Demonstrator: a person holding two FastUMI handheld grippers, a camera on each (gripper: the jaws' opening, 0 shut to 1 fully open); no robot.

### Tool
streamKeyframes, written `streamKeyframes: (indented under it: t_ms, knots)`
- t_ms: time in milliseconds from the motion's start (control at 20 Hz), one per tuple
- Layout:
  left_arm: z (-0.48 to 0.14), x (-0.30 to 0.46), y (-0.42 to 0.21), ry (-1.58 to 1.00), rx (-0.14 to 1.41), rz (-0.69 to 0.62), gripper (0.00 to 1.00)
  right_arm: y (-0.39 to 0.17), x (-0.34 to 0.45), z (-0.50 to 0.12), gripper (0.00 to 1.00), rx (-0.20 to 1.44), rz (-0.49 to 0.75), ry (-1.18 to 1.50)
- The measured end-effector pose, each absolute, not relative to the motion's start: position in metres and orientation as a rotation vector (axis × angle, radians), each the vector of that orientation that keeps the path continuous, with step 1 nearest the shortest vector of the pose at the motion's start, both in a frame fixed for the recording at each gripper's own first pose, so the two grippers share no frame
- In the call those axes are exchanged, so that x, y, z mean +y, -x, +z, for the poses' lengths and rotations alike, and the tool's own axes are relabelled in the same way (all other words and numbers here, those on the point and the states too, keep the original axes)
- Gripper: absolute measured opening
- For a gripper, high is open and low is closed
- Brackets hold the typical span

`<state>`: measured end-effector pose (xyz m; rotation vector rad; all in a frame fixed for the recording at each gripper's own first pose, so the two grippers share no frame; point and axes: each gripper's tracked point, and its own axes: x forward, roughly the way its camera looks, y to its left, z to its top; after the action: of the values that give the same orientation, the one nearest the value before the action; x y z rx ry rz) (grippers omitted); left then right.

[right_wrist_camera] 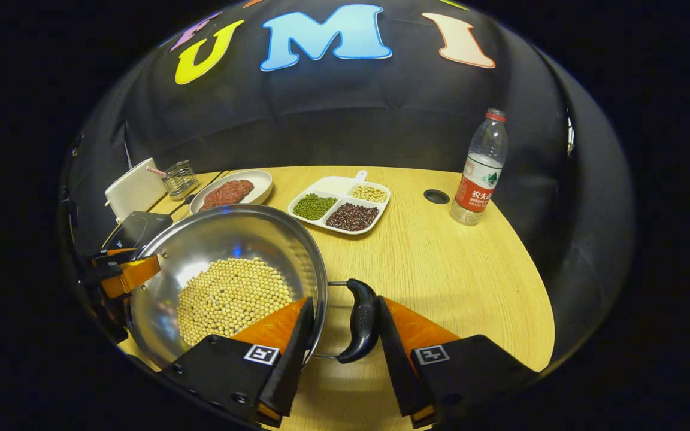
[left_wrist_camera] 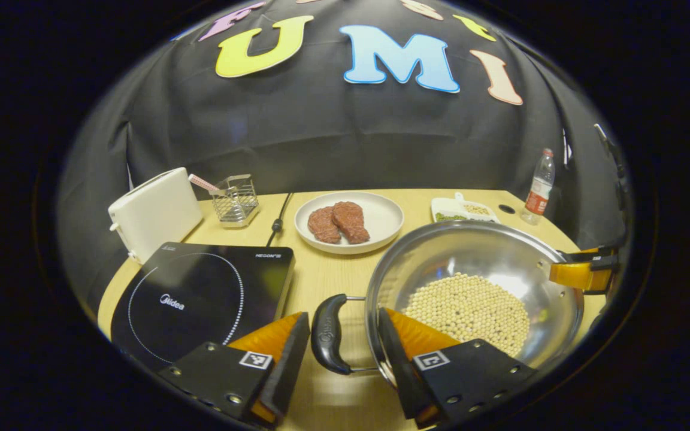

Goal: First push the handle of the pot to place it horizontally, then grasp the pot with both hands and set it on the induction cooktop.

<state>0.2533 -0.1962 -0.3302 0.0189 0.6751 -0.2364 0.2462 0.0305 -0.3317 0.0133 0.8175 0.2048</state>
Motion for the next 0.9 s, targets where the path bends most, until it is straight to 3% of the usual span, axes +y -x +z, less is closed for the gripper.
streamKeyframes:
  t_ms: [50, 150, 400, 850, 900]
  knots:
    - [-0.33, -0.196, -0.254, -0.022, 0.673, -0.232, 0.63, -0.246, 0.03, -0.333, 0.61, 0.817, 0.203, -0.028]
    - [-0.33, -0.196, -0.252, -0.012, 0.672, -0.22, 0.63, -0.248, 0.032, -0.335, 0.6, 0.813, 0.214, -0.033]
    - [-0.328, -0.196, -0.253, -0.003, 0.677, -0.205, 0.58, -0.249, 0.034, -0.333, 0.48, 0.815, 0.217, -0.011]
    - [-0.308, -0.18, -0.247, 0.035, 0.675, -0.191, 0.6, -0.237, 0.046, -0.304, 0.48, 0.794, 0.202, -0.004]
    - [-0.304, -0.175, -0.247, 0.035, 0.67, -0.194, 0.55, -0.235, 0.049, -0.3, 0.48, 0.79, 0.198, -0.007]
